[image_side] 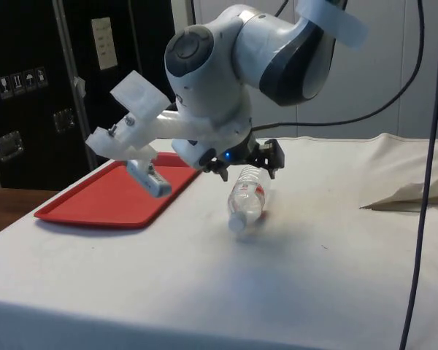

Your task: Place the bottle upright on the tray.

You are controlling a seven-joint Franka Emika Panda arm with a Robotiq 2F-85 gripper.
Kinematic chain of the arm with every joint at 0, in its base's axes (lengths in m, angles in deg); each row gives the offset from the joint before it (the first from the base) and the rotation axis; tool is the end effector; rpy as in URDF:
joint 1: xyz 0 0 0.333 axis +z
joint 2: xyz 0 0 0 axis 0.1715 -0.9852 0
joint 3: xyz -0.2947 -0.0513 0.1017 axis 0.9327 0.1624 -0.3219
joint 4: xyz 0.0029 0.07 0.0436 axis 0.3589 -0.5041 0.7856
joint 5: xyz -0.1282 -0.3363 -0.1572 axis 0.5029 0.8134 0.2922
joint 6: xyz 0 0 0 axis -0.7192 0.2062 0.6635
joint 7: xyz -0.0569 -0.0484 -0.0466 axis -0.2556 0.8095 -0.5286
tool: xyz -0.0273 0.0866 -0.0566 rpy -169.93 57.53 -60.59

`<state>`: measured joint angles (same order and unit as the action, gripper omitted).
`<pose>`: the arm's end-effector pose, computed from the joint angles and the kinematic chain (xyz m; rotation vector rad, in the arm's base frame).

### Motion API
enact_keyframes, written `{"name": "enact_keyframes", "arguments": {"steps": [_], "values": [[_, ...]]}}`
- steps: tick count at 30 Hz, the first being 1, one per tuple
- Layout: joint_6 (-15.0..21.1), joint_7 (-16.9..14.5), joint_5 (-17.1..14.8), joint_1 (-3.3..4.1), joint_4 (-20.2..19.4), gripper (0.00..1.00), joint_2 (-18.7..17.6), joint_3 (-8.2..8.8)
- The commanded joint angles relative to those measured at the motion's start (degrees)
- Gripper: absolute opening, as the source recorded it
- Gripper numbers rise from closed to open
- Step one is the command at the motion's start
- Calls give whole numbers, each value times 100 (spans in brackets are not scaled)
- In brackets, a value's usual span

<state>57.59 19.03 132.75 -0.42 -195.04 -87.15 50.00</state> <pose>0.4566 0.1000 0.1881 1.7436 1.9083 -0.6827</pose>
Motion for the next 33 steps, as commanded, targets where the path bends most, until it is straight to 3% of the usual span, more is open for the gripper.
{"name": "enact_keyframes", "arguments": {"steps": [1,33], "values": [[6,23,-29,0,23,100,-29,-6],[11,625,-6,17,281,100,-613,-132]]}}
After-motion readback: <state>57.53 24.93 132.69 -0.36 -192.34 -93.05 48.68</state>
